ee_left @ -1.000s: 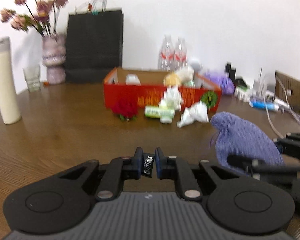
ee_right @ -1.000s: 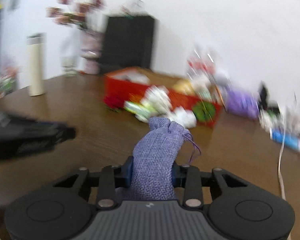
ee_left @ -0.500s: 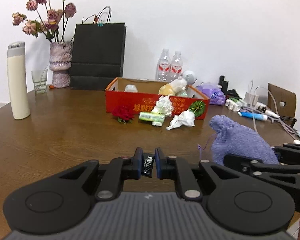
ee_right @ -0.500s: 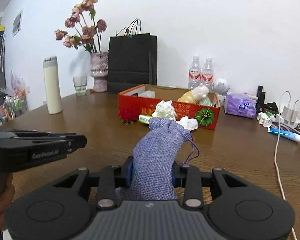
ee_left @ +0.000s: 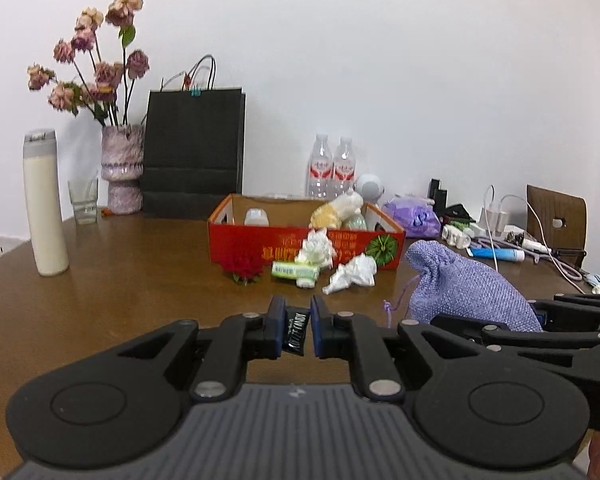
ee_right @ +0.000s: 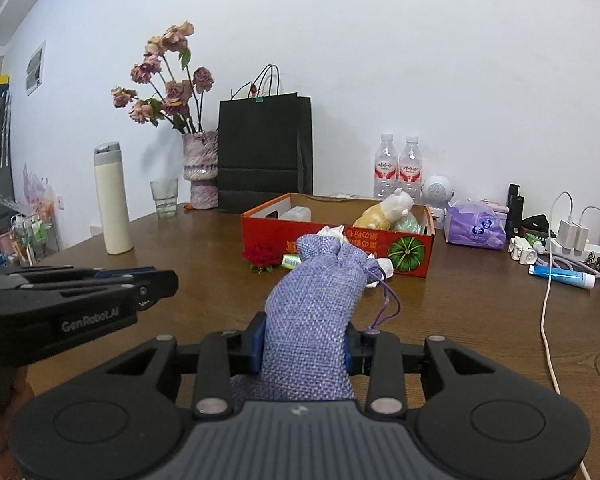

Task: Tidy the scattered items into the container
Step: 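Carry the held pouch over the box with the right tool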

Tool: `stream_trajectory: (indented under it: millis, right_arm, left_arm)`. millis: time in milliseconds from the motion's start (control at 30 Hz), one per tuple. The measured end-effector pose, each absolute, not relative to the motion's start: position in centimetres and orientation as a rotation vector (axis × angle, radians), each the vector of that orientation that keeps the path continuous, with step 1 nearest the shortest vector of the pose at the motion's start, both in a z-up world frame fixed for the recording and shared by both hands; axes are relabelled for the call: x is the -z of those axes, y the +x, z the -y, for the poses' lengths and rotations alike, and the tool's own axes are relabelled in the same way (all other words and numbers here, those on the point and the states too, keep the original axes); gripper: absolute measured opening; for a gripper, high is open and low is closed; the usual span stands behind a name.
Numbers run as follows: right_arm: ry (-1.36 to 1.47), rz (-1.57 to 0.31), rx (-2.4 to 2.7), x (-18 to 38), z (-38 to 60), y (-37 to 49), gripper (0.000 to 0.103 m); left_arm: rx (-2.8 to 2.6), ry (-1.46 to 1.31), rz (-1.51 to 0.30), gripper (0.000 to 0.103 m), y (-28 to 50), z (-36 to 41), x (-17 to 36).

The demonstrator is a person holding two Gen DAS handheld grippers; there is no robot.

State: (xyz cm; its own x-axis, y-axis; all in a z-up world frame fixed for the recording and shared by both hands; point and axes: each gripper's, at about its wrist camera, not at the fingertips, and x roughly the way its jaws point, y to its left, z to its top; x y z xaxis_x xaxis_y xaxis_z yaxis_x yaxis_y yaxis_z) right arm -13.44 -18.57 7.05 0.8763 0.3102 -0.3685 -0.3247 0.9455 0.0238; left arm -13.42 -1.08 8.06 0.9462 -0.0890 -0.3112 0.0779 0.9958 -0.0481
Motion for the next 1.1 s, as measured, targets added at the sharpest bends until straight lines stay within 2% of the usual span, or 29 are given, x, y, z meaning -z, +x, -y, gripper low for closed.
stream_trajectory:
  millis: [300, 500, 633, 767, 900, 1100]
  right_arm:
    - [0.01, -0.352, -0.351, -10.5, 20.0, -7.3, 0.033]
    - [0.016, -0.359, -0.376, -14.7, 21.8, 2.8, 0.034]
    - [0.037, -0.452, -0.393, -16.6, 22.5, 11.3, 0.034]
    - [-0.015, -0.586, -0.33, -16.7, 21.8, 19.4, 0.034]
    - [-0.102, -0.705, -0.314, -14.0, 20.4, 25.5, 0.034]
    - [-0.187, -0.832, -0.337, -9.1, 19.0, 30.3, 0.035]
  left_arm:
    - [0.137, -0.048, -0.271, 0.014, -6.9, 1.8, -11.5]
    - [0.252, -0.077, -0.34, 0.014, 3.2, 2.4, -14.6]
    - [0.253, -0.071, -0.44, 0.014, 11.7, 3.3, -15.5]
    - [0.247, -0.094, -0.572, 0.014, 19.6, 3.6, -13.8]
    - [0.2, -0.172, -0.748, 0.014, 26.1, 2.7, -10.5]
    - [0.183, -0.128, -0.843, 0.015, 29.1, 3.9, -6.6]
